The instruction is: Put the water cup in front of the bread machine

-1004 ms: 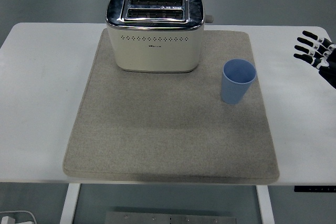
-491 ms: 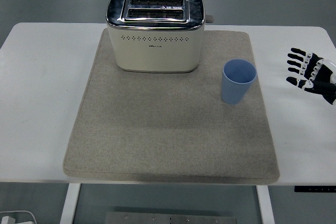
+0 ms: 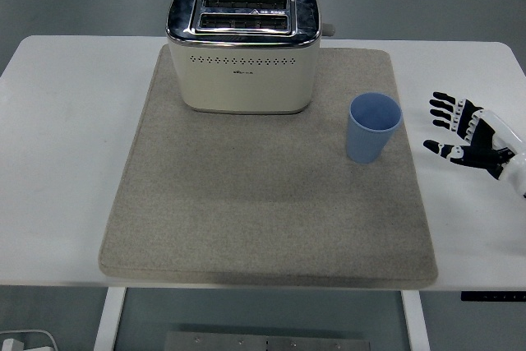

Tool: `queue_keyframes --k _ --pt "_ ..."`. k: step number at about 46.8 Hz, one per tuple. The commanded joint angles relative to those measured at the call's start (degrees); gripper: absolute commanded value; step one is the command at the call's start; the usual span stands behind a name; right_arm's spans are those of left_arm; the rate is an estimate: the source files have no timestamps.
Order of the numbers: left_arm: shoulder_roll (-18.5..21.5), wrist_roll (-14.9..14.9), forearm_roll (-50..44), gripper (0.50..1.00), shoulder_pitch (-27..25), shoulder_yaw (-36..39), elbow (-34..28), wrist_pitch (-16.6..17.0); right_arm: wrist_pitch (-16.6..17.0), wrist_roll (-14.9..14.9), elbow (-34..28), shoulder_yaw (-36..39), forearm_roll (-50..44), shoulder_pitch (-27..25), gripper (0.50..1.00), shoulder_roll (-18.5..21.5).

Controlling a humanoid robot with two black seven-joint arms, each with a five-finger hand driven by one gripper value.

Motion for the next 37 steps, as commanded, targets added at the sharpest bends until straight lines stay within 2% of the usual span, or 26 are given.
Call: queue_keyframes --k 1,15,37 --pt "0.0 0.1 0.0 1.0 0.0 0.0 0.0 -0.1 -0.8 0.0 1.0 0.2 0.1 0.0 0.905 0.3" --pt "0.0 0.1 0.0 1.0 0.0 0.0 0.0 0.0 -1.7 0.0 2.7 0.2 0.1 -0.3 0.905 1.1" --pt "0.0 0.1 0.0 1.0 0.0 0.0 0.0 0.0 -2.9 0.0 1.7 0.2 -0.4 -0.8 0.905 5.2"
